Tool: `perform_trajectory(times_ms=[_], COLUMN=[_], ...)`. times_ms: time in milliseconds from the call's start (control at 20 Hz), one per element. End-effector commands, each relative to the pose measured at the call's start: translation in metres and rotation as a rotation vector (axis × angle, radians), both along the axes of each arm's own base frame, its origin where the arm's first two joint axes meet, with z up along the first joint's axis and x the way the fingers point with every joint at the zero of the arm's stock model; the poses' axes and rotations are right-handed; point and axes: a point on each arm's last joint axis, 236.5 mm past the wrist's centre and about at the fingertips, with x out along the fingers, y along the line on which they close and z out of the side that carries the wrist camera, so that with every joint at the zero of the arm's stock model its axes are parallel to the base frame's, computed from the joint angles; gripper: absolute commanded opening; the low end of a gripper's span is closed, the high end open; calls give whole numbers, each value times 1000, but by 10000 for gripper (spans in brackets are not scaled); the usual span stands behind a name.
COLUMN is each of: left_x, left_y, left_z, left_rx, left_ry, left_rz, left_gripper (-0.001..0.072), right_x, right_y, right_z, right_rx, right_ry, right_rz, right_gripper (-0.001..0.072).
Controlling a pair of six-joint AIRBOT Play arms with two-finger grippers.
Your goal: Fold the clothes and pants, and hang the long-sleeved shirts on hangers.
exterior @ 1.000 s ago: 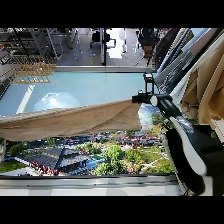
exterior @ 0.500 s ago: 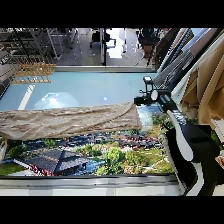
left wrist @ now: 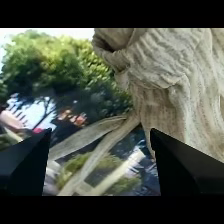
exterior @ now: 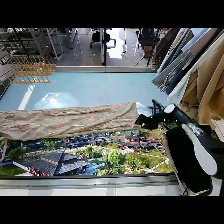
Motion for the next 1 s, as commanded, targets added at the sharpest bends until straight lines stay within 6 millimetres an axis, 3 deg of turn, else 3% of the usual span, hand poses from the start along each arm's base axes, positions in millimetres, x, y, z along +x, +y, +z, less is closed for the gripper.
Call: perform_trajectory(times_ms=[0, 200, 400, 450, 550, 600, 650, 800, 850, 950], left_x=[17, 45, 66, 71, 83, 86, 89, 89, 86, 77], left_y=[-16, -26, -27, -27, -30, -34, -39, -47, -51, -56], left_z=[-12, -28, -45, -47, -46, -46, -46, -40, -37, -26], left_rx=[-109, -129, -131, -118, -94, -92, -92, -80, -81, -93], left_ry=[-45, -80, -75, -83, -98, -99, -99, -102, -101, -98], left_rz=[60, 75, 163, 168, 162, 152, 140, 59, 24, -50], left_gripper=[702, 701, 684, 598, 109, 34, 11, 9, 10, 9], right_x=[-25, -3, 14, 21, 31, 38, 47, 63, 62, 50], right_y=[24, 24, 26, 29, 34, 34, 33, 35, 37, 41], right_z=[-9, -13, -34, -39, -38, -32, -24, -4, -1, -3], right_rx=[168, 164, 136, 140, 138, 140, 138, 140, 136, 104], right_ry=[70, 22, 24, 16, -12, -34, -64, -122, -122, -100], right_rz=[-160, -274, -405, -439, -454, -451, -450, -417, -388, -305], right_gripper=[587, 583, 571, 562, 560, 334, 95, 101, 34, 14])
